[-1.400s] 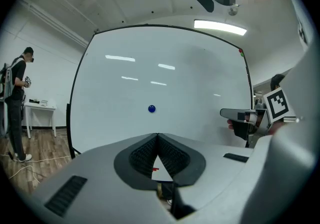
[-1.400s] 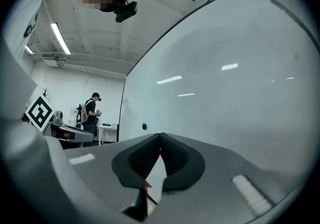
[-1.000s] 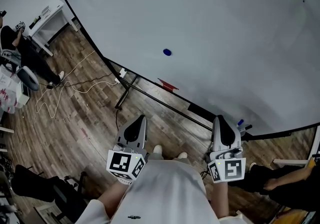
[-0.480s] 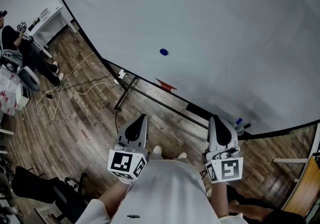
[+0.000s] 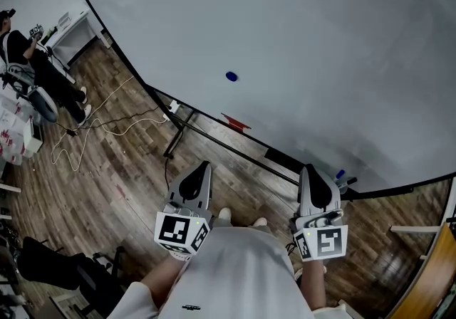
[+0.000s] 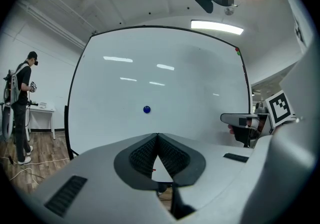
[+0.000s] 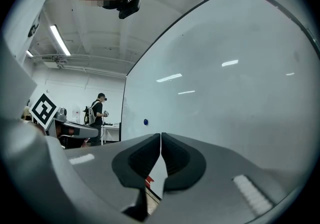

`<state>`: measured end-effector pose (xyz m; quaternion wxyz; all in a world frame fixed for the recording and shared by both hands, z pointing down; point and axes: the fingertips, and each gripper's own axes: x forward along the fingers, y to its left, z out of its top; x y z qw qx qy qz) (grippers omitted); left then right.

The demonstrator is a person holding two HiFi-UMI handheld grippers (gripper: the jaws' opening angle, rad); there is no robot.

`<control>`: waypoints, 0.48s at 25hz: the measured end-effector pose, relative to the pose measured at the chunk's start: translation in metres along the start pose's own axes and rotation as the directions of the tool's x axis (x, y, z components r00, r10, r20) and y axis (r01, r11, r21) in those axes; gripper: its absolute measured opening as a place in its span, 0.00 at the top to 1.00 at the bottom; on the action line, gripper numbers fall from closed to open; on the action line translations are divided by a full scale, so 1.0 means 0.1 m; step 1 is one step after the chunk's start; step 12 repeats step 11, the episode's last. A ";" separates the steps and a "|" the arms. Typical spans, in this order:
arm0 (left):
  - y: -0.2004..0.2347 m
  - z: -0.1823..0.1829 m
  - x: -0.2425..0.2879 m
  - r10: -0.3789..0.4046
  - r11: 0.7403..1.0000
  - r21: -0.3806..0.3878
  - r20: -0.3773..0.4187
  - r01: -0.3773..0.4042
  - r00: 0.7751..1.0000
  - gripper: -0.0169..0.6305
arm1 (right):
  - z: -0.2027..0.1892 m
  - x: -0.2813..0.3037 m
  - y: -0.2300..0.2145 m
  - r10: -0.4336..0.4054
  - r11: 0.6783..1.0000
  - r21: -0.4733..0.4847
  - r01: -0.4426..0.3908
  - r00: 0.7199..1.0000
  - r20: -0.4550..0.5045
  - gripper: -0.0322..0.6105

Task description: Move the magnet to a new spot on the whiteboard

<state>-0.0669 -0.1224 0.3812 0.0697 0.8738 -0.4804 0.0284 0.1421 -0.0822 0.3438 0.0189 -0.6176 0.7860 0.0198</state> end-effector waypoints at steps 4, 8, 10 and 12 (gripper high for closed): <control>0.01 0.01 0.01 0.001 1.000 0.000 0.004 -0.001 1.000 0.96 | -0.01 0.00 0.01 0.002 1.000 -0.001 -0.002 1.000 -0.004 0.94; -0.01 0.03 0.03 -0.004 1.000 -0.001 0.003 0.004 1.000 0.96 | 0.01 0.00 -0.01 0.000 1.000 -0.001 0.000 1.000 -0.001 0.94; -0.02 0.03 0.04 -0.006 1.000 0.000 0.003 0.006 1.000 0.96 | 0.01 0.00 -0.03 -0.001 1.000 -0.002 0.001 1.000 0.001 0.94; -0.03 0.03 0.05 -0.007 1.000 0.000 0.003 0.007 1.000 0.96 | 0.01 0.00 -0.04 -0.001 1.000 -0.003 0.001 1.000 0.001 0.94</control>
